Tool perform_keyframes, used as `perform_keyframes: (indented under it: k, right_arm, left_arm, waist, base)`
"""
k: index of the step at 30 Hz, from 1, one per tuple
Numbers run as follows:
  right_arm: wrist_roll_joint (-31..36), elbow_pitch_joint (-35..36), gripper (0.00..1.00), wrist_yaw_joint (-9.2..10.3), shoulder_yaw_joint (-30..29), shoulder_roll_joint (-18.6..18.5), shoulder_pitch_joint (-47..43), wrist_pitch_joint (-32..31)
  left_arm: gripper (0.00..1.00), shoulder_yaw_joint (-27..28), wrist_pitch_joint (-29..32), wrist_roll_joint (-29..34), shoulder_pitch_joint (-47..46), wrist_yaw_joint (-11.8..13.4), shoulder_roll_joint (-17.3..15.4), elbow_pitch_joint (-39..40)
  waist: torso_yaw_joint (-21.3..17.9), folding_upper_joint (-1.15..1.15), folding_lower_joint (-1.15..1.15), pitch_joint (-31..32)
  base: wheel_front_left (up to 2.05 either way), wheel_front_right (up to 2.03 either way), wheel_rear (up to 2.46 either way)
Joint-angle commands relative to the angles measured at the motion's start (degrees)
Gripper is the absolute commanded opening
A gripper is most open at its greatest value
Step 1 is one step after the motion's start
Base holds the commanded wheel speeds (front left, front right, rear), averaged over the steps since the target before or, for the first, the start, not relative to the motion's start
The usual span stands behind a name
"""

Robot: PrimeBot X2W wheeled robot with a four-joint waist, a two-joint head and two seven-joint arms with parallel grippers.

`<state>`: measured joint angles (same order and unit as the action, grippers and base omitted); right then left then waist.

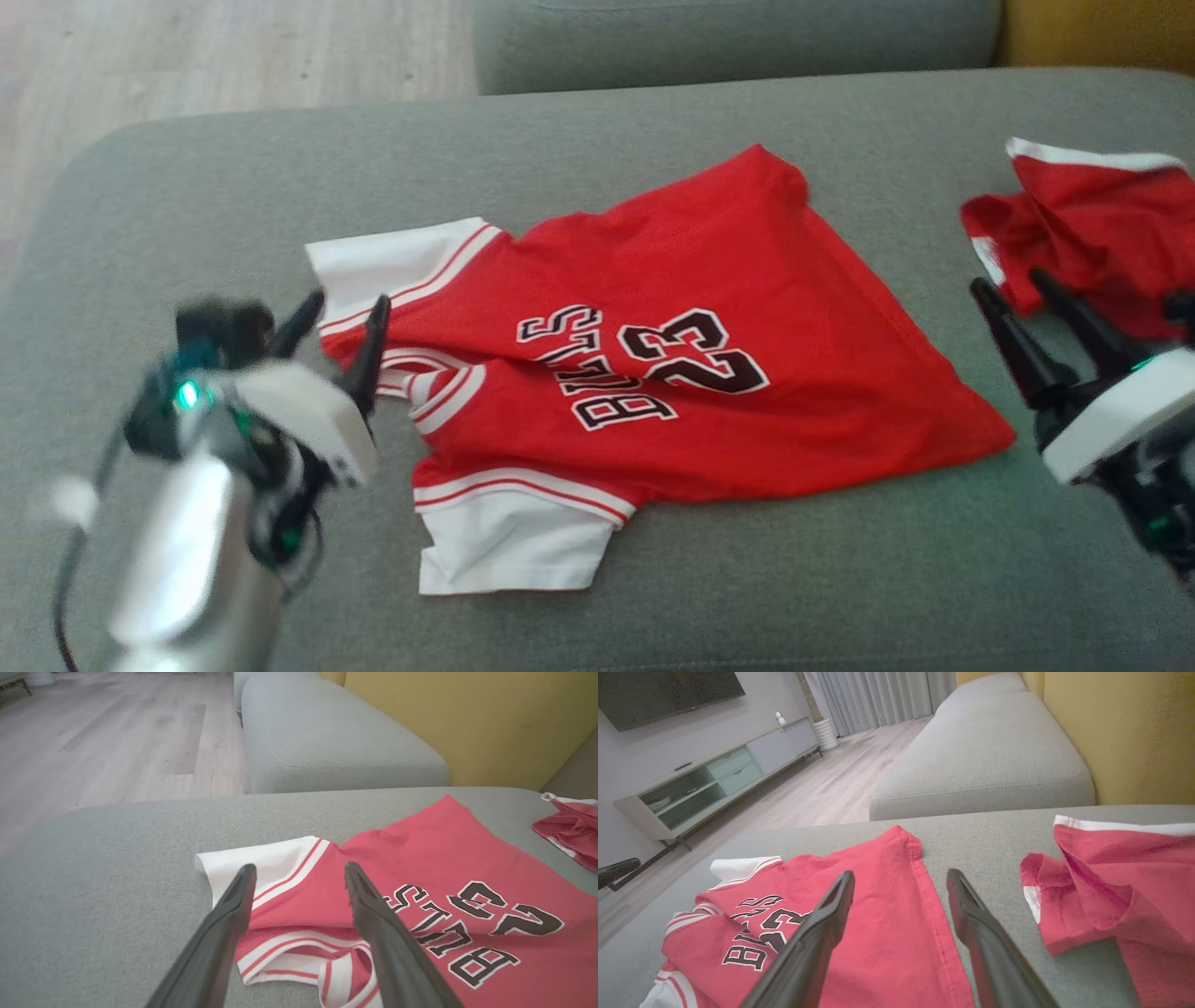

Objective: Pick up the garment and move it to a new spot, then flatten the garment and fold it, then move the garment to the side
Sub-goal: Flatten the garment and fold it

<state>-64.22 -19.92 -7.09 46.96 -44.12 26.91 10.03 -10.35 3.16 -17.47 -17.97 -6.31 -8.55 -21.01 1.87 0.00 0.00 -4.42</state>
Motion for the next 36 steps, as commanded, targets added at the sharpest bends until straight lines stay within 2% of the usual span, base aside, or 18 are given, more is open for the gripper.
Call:
perform_keyframes:
  k: [1,3,7,11,16,22,30,32,36]
  right_arm:
    - [0.9,1.0,1.0,-0.4,-1.7,-1.0,-0.7,1.1]
    - [2.7,1.4,1.0,-0.4,-3.9,1.4,-2.1,1.9]
    - [6.0,2.8,1.0,-0.4,-8.1,6.2,-4.1,2.8]
    - [9.6,4.7,1.0,-0.4,-12.2,10.4,-5.3,3.3]
    - [13.6,7.2,1.0,-0.4,-16.2,15.0,-6.0,3.2]
    - [16.8,9.7,1.0,-0.4,-19.2,17.9,-6.3,1.8]
    - [18.6,12.2,1.0,-0.4,-21.7,19.6,-6.7,0.3]
    - [18.7,12.6,1.0,-0.4,-21.9,20.0,-6.9,0.0]
    - [19.1,12.8,1.0,-0.4,-22.5,20.1,-7.5,-0.5]
  left_arm:
    - [1.0,1.4,1.8,-0.5,-4.1,-0.4,-2.4,1.1]
    - [1.0,0.4,7.4,-3.7,-7.5,-0.9,-3.8,-1.1]
    - [1.0,-7.1,17.2,-9.4,-14.0,-1.1,-8.1,-4.3]
    - [1.0,-13.7,21.4,-14.2,-19.7,-1.2,-12.3,-7.0]
    - [1.0,-18.2,22.5,-15.9,-26.4,-1.2,-16.0,-13.7]
    - [1.0,-20.0,23.0,-17.0,-31.8,-1.2,-17.6,-23.0]
    - [1.0,-23.6,23.5,-17.2,-37.4,-1.2,-19.3,-29.7]
    - [1.0,-25.2,24.7,-16.9,-37.9,-1.2,-19.3,-31.2]
    - [1.0,-28.0,29.8,-20.5,-38.0,-1.2,-18.6,-31.7]
  waist:
    - [-0.7,0.0,0.0,-0.4]
    - [-1.7,0.0,0.0,-0.9]
    - [-4.1,0.0,0.0,-2.1]
    - [-6.6,0.0,0.0,-3.7]
    - [-10.1,0.0,0.0,-6.8]
    - [-13.7,0.0,0.0,-10.0]
    - [-16.8,0.0,0.0,-13.4]
    - [-17.3,0.0,0.0,-13.9]
    - [-17.5,0.0,0.0,-14.1]
  base:
    - [0.0,0.0,0.0]
    - [0.0,0.0,0.0]
    - [0.0,0.0,0.0]
    - [0.0,0.0,0.0]
    - [0.0,0.0,0.0]
    - [0.0,0.0,0.0]
    - [0.0,0.0,0.0]
    - [0.0,0.0,0.0]
    - [0.0,0.0,0.0]
